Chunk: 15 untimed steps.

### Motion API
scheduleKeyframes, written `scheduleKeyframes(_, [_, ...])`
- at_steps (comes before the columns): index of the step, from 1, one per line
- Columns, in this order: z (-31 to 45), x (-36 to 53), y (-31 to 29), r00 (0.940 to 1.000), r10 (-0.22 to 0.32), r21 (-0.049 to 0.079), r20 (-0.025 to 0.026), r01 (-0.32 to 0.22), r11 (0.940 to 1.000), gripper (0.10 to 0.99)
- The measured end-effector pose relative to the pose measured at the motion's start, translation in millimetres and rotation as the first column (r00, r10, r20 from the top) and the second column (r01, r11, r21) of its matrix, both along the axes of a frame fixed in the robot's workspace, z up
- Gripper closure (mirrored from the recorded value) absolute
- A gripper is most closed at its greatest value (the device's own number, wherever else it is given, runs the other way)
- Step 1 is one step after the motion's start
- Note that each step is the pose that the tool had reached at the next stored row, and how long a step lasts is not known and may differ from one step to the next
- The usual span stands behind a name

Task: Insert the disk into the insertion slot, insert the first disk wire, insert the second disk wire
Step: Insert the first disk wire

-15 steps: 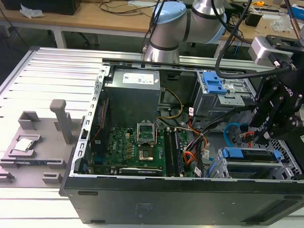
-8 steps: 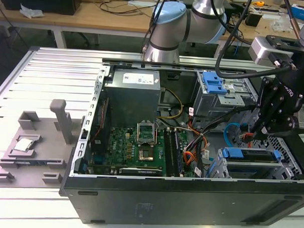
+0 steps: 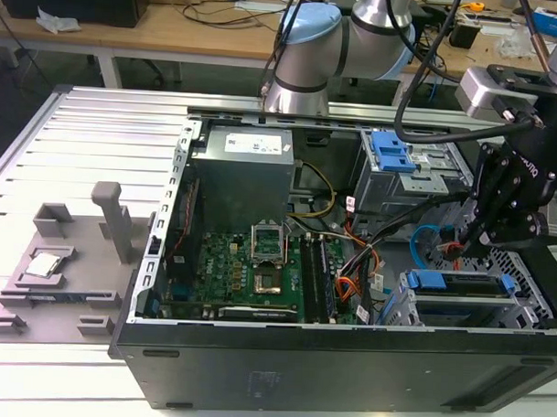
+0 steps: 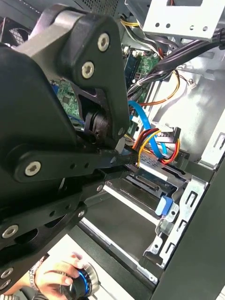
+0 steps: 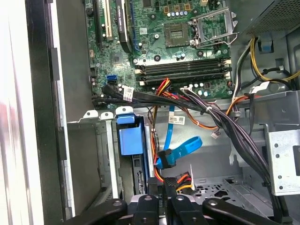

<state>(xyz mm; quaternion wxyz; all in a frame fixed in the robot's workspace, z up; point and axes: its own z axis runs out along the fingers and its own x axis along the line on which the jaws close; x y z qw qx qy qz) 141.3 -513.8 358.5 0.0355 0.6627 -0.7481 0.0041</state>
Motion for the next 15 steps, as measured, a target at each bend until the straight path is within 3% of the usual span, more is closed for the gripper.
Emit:
scheduleKeyframes(7, [0.0, 3.9, -2.6, 1.0000, 0.000, 0.000, 0.0000, 0.000, 1.0000, 0.918])
scheduleKeyframes(13, [0.0, 3.9, -12.5, 1.0000, 0.000, 0.000, 0.0000, 0.000, 1.0000, 0.918])
scheduleKeyframes(15, [0.0, 3.9, -18.2, 1.0000, 0.000, 0.000, 0.0000, 0.000, 1.0000, 0.918])
